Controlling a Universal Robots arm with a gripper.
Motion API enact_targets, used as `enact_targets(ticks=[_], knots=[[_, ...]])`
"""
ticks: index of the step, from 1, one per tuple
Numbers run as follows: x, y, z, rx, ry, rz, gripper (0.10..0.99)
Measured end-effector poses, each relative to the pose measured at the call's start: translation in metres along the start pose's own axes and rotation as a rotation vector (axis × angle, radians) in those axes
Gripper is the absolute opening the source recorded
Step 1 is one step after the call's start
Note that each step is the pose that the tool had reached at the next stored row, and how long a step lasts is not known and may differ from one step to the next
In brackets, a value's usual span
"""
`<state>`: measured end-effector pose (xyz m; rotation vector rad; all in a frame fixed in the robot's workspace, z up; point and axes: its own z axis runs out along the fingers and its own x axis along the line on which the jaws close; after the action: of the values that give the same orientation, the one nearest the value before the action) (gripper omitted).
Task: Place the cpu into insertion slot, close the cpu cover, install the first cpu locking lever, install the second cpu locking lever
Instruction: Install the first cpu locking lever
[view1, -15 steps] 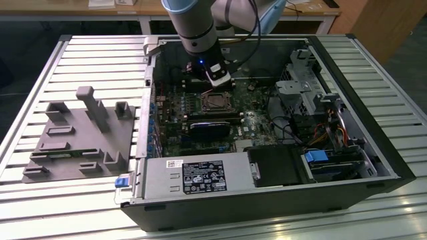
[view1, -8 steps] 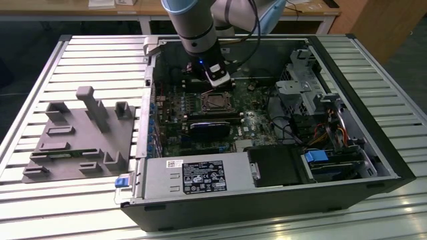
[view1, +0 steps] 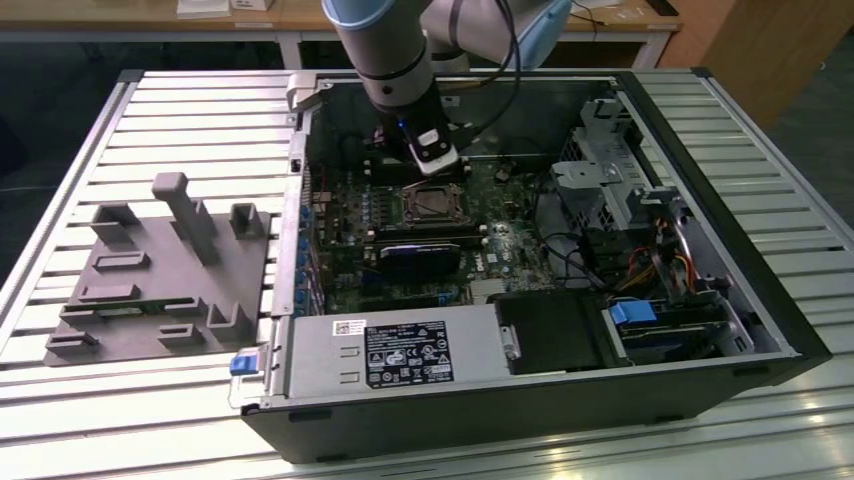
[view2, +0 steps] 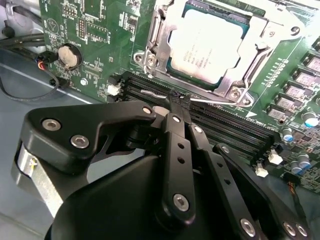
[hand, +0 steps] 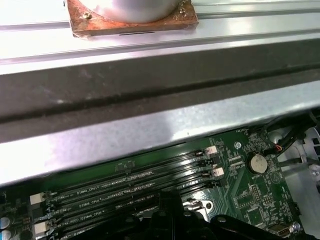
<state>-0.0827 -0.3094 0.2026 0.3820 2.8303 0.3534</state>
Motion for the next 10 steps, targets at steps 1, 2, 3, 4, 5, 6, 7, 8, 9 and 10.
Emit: enact_targets(ticks=[1, 2, 3, 4, 5, 6, 7, 8, 9, 10], knots=[[0.0002, -0.0001, 0.0006, 0.001, -0.0010, 0.002, 0.102], [0.0003, -0.0001, 0.0011, 0.003, -0.0020, 0.003, 0.102], [0.0005, -0.0001, 0.0017, 0.004, -0.0030, 0.005, 0.102], [0.0007, -0.0001, 0.0023, 0.006, -0.0041, 0.006, 0.102], [0.0009, -0.0001, 0.0029, 0.008, -0.0051, 0.008, 0.102], [0.0011, 0.0000, 0.0035, 0.009, -0.0060, 0.010, 0.102], [0.0013, 0.0002, 0.0039, 0.011, -0.0068, 0.011, 0.102], [0.0015, 0.0007, 0.0044, 0.012, -0.0075, 0.013, 0.102], [0.0018, 0.0012, 0.0047, 0.013, -0.0083, 0.014, 0.102], [0.0019, 0.0017, 0.0050, 0.016, -0.0092, 0.015, 0.102]])
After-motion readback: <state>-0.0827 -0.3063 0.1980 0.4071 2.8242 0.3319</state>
